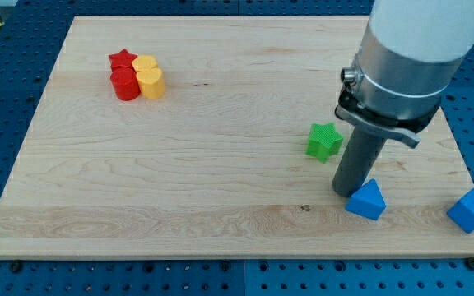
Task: Drag the blue triangle to the top of blue cube
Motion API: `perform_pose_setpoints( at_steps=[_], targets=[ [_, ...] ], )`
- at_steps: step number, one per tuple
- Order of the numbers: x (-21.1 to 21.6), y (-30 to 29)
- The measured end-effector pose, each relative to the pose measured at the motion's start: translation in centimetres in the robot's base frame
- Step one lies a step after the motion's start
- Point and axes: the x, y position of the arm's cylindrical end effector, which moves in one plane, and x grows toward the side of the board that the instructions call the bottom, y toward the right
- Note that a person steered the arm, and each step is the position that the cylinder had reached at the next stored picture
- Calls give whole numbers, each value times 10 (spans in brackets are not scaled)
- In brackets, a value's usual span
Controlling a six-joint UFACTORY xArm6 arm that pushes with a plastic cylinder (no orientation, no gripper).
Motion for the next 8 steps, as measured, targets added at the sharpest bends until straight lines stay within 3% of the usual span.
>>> perform_pose_setpoints(
  at_steps=[2,3,4,8],
  targets=[
    [40,-18],
    [46,3],
    [2,21],
    [-29,43]
  ],
)
